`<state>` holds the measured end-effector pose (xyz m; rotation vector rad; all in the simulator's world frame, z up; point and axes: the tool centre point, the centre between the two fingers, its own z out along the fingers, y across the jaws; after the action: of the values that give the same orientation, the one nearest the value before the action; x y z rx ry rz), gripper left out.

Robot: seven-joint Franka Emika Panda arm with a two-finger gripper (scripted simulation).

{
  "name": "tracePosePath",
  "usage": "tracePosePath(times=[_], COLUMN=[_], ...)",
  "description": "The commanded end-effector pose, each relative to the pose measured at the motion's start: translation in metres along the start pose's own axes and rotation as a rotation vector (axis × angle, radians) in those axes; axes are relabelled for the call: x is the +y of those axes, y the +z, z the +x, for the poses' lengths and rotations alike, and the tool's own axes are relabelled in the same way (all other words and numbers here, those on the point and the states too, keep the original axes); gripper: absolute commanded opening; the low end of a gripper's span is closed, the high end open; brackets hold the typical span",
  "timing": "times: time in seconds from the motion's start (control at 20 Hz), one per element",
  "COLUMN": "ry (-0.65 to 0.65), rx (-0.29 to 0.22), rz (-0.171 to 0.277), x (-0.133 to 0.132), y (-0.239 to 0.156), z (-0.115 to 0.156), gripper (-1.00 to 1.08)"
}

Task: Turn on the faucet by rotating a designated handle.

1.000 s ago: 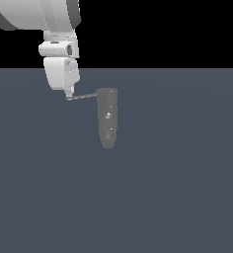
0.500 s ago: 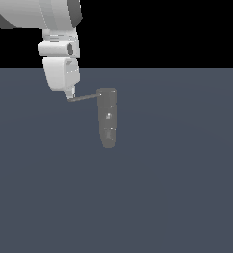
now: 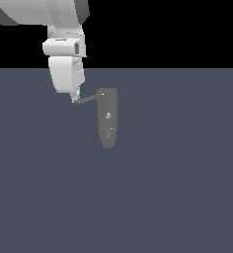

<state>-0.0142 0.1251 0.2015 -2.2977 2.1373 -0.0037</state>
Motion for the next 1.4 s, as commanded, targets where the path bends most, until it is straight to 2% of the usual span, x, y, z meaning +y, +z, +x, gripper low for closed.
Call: tracePosePath(times=[0.0, 0.75, 0.85, 1.35], ry=[0.008, 0.007, 0.0, 0.003], rx=[0.002, 0.001, 0.001, 0.001], rz=[-0.003, -0.004, -0.002, -0.003], x=[0.007, 0.043, 0.04, 0.04], y=[0.0, 0.0, 0.0, 0.0], z=[0.011, 0.045, 0.04, 0.102], gripper=[-1.0, -1.0, -1.0, -1.0])
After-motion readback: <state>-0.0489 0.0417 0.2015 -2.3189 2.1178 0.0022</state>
